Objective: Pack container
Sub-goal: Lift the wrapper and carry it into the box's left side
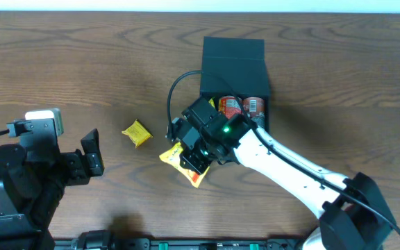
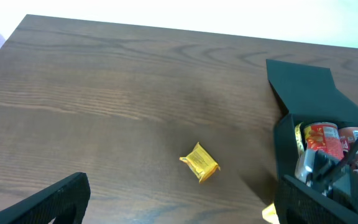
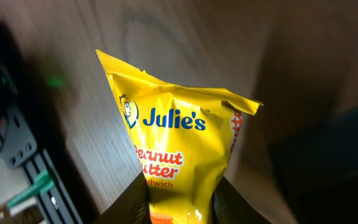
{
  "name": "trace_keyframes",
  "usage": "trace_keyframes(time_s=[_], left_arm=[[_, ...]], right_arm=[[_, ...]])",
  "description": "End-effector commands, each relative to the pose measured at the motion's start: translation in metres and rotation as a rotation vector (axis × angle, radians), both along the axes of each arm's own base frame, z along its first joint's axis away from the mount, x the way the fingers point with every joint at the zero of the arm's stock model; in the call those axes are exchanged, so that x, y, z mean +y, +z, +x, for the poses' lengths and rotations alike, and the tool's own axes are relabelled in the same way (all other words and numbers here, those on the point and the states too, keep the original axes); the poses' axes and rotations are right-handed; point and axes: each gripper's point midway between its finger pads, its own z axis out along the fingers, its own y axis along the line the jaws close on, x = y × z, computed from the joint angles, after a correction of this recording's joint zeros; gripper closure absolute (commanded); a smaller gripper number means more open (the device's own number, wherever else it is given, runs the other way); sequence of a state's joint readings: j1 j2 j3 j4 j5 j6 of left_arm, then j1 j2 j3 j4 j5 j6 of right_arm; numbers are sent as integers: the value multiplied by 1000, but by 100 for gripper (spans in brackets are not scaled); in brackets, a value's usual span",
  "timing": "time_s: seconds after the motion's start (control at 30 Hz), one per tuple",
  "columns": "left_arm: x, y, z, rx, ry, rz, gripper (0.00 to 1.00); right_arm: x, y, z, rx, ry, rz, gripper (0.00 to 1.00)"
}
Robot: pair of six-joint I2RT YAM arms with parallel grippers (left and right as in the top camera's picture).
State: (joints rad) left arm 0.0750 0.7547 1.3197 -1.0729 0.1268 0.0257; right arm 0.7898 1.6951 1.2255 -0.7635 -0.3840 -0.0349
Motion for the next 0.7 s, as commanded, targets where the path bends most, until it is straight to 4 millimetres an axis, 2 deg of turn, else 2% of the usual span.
trace_keyframes(time_s=[0.0,0.37,0.57,0.67], left_arm=[[2,0,1,1,12,1,5],[7,-15,2,42,33,14,5],[10,-16,3,45,50,26,5],[13,-17,3,49,64,36,4]], right_arm=[[-2,5,20,-1,-112,2,72],[-22,12,68,26,-370,58,73],[-34,17,95,17,-497,97,73],[-46,15,108,-2,-589,73,74]])
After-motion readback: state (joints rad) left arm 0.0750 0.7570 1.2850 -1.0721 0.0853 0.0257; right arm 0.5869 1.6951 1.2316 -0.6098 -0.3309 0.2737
